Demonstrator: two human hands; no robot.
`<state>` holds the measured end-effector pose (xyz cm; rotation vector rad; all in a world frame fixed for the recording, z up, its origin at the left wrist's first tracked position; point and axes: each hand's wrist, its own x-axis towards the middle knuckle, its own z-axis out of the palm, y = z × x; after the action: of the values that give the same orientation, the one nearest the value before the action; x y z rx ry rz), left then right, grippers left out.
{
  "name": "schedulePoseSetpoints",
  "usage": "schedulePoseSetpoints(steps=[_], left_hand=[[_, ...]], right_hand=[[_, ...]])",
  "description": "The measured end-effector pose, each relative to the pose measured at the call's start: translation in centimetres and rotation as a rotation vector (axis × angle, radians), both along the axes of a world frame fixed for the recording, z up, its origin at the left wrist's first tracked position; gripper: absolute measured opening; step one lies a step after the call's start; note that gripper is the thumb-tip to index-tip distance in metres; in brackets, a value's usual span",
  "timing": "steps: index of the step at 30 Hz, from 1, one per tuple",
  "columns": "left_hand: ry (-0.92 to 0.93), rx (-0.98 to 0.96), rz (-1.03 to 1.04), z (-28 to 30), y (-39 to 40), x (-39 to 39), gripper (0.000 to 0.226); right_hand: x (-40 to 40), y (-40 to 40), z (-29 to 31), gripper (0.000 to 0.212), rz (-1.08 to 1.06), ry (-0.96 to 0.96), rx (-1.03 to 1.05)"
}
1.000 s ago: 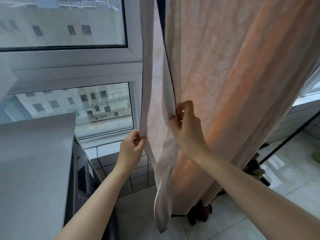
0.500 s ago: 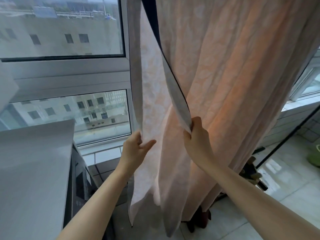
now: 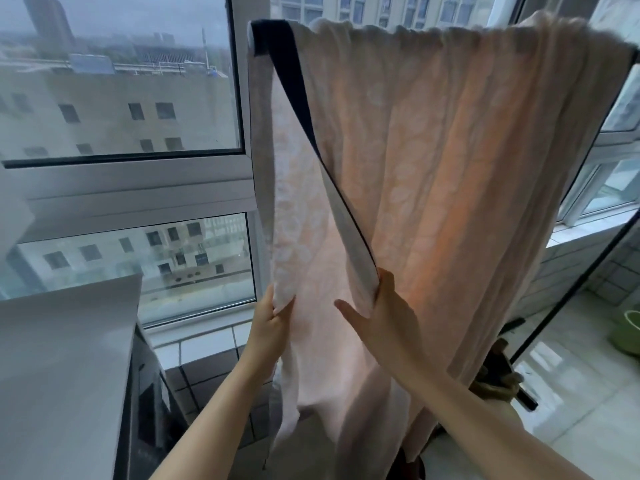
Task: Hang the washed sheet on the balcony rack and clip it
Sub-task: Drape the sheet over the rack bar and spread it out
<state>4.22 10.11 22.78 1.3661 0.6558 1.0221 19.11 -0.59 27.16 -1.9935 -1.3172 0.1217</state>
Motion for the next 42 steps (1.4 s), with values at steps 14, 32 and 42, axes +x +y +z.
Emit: schedulePoseSetpoints(steps=[14, 32, 42], left_hand=[[0.214, 0.039, 0.005, -0.1, 1.1, 2.0, 0.024], [0.607, 0.311, 0.166, -3.5, 2.0, 2.3, 0.017], [0.869, 0.148, -0.034, -9.1, -0.3, 0.1, 0.038]], right_hand=[[1.6, 0.0, -0.2, 0.010, -0.049, 0.210, 0.150], [1.5, -0.3, 0.4, 0.066, -0.059, -0.098, 0.035], [0.5, 2.9, 4.9, 0.070, -0.018, -0.410, 0.151]])
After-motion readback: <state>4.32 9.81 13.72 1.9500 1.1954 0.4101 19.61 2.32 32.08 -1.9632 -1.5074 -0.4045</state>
